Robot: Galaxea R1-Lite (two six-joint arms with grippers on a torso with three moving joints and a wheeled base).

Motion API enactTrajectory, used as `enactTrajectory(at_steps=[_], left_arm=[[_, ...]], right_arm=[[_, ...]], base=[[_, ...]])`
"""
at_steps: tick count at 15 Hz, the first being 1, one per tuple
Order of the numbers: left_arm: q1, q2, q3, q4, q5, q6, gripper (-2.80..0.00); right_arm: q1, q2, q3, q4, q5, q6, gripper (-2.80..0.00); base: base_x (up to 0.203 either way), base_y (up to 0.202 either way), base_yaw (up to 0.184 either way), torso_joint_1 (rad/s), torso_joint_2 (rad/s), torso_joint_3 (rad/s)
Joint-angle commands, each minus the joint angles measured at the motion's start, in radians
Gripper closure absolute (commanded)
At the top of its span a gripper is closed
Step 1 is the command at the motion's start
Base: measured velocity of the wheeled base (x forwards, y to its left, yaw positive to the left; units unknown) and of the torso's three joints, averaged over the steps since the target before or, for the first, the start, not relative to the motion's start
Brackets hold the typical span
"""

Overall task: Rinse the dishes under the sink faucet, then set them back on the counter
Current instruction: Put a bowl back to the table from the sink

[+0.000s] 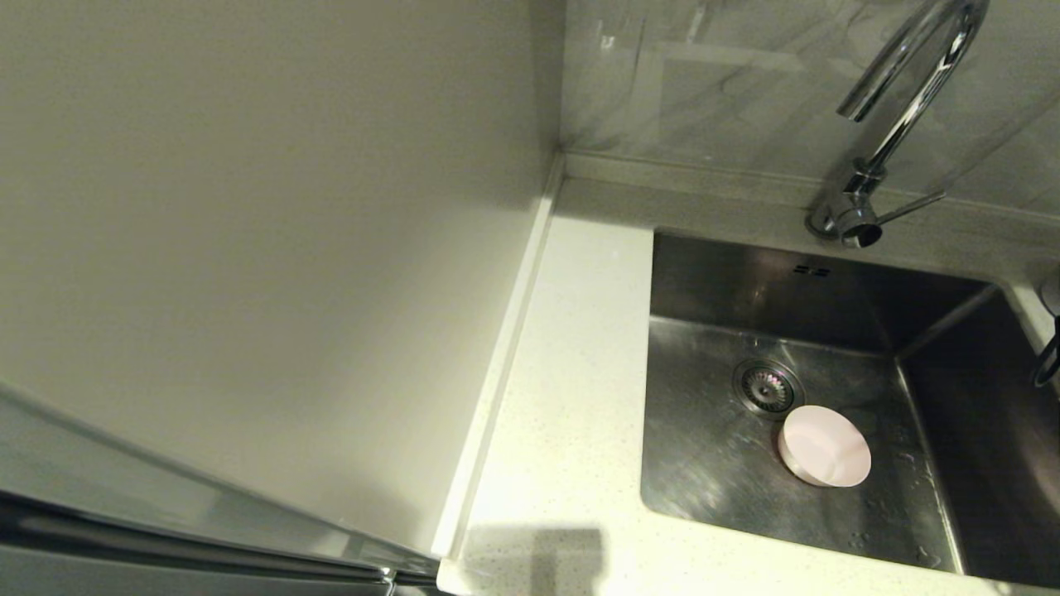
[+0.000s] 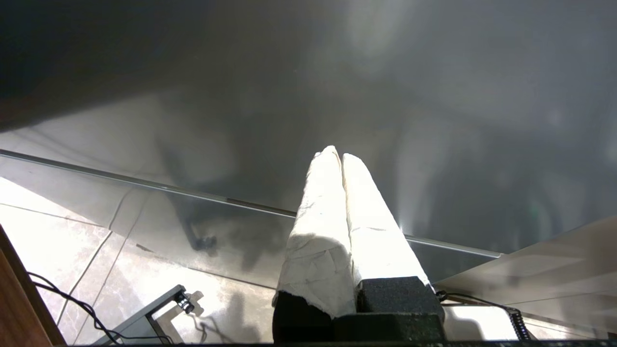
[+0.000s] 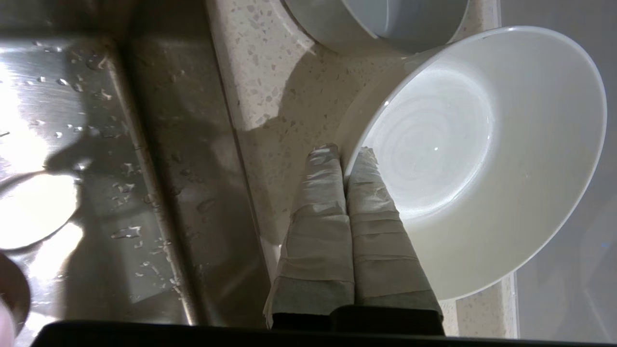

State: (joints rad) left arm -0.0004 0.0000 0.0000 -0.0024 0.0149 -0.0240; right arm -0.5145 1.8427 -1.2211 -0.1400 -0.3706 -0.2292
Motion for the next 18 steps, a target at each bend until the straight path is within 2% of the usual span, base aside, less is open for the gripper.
enactTrajectory(at_steps=[1, 2, 3, 9, 13, 15, 18], left_arm=[[-0.001, -0.004, 0.0, -0.001, 0.0, -0.001, 0.0], [0.0, -0.004, 0.0, -0.001, 0.0, -0.001, 0.0], [0.0, -0.003, 0.0, -0.001, 0.0, -0.001, 0.0], [0.0, -0.003, 0.0, -0.001, 0.0, -0.001, 0.0], [0.0, -0.003, 0.0, -0.001, 0.001, -0.001, 0.0], [0.0, -0.003, 0.0, -0.001, 0.0, -0.001, 0.0], [0.0, -0.004, 0.0, -0.001, 0.0, -0.001, 0.0]], right_arm=[[-0.011, 0.027, -0.008, -0.001, -0.003, -0.004, 0.0], [-0.021, 0.027, -0.006, -0.001, -0.002, -0.005, 0.0], [-0.022, 0.027, -0.006, -0.001, -0.002, -0.005, -2.8], [-0.045, 0.007, -0.011, -0.002, -0.002, 0.002, -2.8], [-0.036, -0.088, -0.009, -0.001, 0.028, 0.0, -2.8], [0.032, -0.145, 0.017, -0.001, 0.086, -0.004, -2.8], [0.172, -0.185, 0.052, -0.001, 0.102, -0.019, -2.8]], base=[[0.0, 0.0, 0.0, 0.0, 0.0, 0.0], [0.0, 0.0, 0.0, 0.0, 0.0, 0.0], [0.0, 0.0, 0.0, 0.0, 0.0, 0.0], [0.0, 0.0, 0.0, 0.0, 0.0, 0.0], [0.0, 0.0, 0.0, 0.0, 0.0, 0.0], [0.0, 0.0, 0.0, 0.0, 0.0, 0.0], [0.0, 0.0, 0.0, 0.0, 0.0, 0.0]])
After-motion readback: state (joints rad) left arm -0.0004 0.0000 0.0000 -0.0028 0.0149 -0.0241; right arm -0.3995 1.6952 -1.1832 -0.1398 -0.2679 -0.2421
